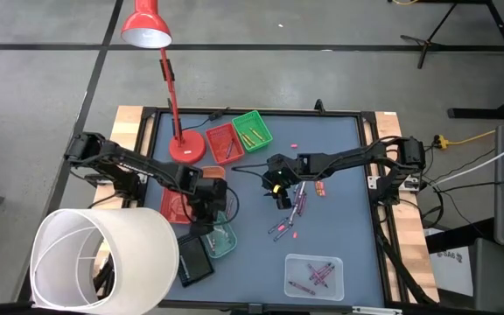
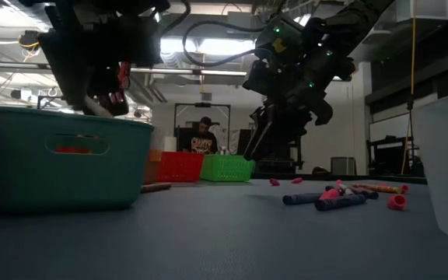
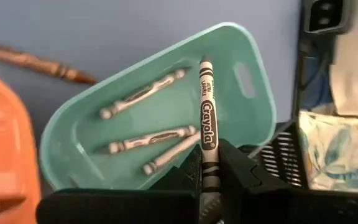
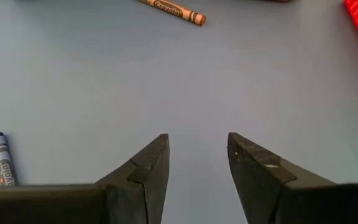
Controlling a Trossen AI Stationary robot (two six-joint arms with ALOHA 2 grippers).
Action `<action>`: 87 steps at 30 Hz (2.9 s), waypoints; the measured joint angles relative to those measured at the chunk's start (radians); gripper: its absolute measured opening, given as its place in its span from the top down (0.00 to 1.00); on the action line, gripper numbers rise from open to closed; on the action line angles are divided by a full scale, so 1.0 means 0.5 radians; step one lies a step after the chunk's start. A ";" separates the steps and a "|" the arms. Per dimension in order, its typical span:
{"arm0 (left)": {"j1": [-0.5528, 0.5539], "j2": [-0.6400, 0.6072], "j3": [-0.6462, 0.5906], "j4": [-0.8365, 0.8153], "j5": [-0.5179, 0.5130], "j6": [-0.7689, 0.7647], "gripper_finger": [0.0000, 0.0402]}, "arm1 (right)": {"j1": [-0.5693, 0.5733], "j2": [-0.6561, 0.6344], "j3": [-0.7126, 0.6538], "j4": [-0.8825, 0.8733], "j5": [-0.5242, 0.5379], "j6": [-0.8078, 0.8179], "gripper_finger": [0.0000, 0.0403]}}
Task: Sort crayons
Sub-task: Put the gray crayon into the light green bin, then put the brown crayon into the orange bin
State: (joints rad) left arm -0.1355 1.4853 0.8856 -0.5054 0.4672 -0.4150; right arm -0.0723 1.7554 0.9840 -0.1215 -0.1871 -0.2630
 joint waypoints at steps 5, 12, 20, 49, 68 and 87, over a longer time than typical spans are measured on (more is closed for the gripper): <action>-0.024 0.000 0.000 -0.070 -0.020 -0.042 0.97 | 0.000 0.001 0.000 0.000 0.000 0.000 0.60; -0.036 0.001 -0.001 -0.154 -0.127 -0.048 0.97 | 0.000 0.002 0.000 0.017 -0.001 -0.001 0.60; -0.043 0.001 -0.001 -0.271 -0.180 -0.109 0.86 | 0.000 0.002 0.000 0.055 -0.001 -0.001 0.60; -0.044 0.001 -0.001 -0.258 -0.498 -0.093 0.73 | 0.001 0.002 -0.001 0.838 -0.167 -0.235 0.60; -0.044 0.001 -0.003 -0.254 -0.485 -0.092 0.73 | 0.002 0.201 0.333 0.799 -0.225 -0.230 0.60; -0.057 0.001 -0.003 -0.200 -0.490 -0.091 0.73 | 0.000 0.711 0.562 0.587 -0.326 -0.276 0.60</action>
State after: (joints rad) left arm -0.1642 1.4857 0.8841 -0.6052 0.2223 -0.4606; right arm -0.0722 2.1108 1.2652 0.1719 -0.3502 -0.4008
